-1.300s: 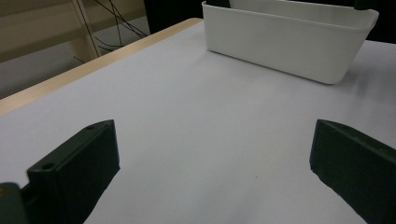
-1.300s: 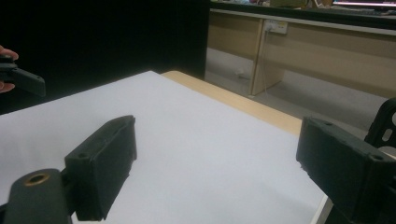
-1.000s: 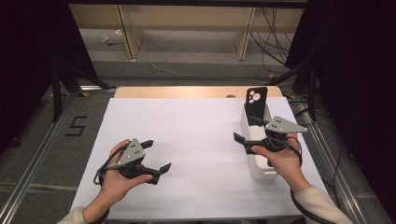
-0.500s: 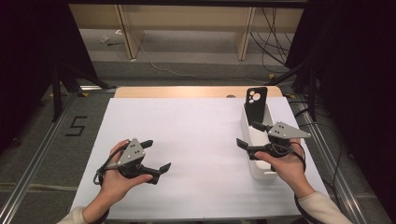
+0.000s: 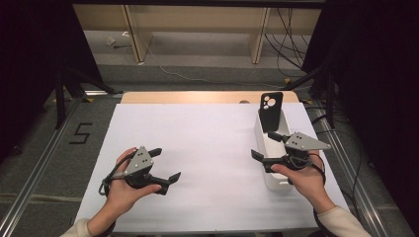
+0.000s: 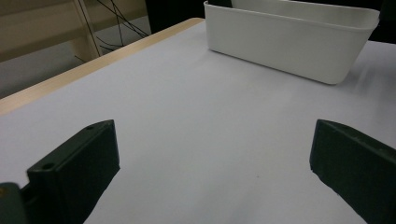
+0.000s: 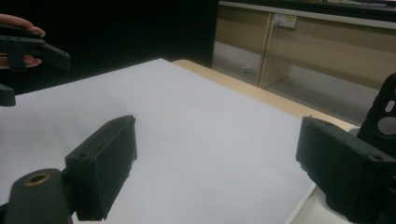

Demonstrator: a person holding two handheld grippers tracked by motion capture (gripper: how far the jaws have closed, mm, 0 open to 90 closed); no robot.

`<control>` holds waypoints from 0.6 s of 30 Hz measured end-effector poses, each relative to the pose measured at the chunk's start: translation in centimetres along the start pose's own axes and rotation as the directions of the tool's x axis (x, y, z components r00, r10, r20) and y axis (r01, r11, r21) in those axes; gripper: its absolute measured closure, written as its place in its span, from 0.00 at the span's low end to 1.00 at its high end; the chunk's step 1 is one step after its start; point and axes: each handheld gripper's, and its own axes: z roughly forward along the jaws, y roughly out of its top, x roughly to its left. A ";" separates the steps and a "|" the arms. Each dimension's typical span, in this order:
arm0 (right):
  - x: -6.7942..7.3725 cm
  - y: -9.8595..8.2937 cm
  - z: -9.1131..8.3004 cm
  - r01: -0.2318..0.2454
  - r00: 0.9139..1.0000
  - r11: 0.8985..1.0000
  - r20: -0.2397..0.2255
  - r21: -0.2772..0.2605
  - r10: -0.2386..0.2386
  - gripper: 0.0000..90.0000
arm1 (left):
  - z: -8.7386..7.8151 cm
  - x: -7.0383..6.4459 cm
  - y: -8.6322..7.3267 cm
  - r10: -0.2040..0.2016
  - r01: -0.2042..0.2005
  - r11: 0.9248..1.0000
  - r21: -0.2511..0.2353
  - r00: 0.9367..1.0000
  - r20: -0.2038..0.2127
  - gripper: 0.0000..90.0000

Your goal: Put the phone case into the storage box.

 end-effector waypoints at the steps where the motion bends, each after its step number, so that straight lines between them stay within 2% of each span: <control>1: 0.0 0.0 -0.1 -0.001 1.000 1.000 0.000 -0.001 0.001 0.15 | 0.0 0.0 0.0 0.000 0.000 1.000 0.000 1.000 0.000 0.01; 18: 0.2 -0.6 -0.9 0.000 1.000 1.000 0.001 0.006 0.000 0.15 | 0.0 0.0 0.0 0.000 0.000 1.000 -0.001 1.000 0.000 0.01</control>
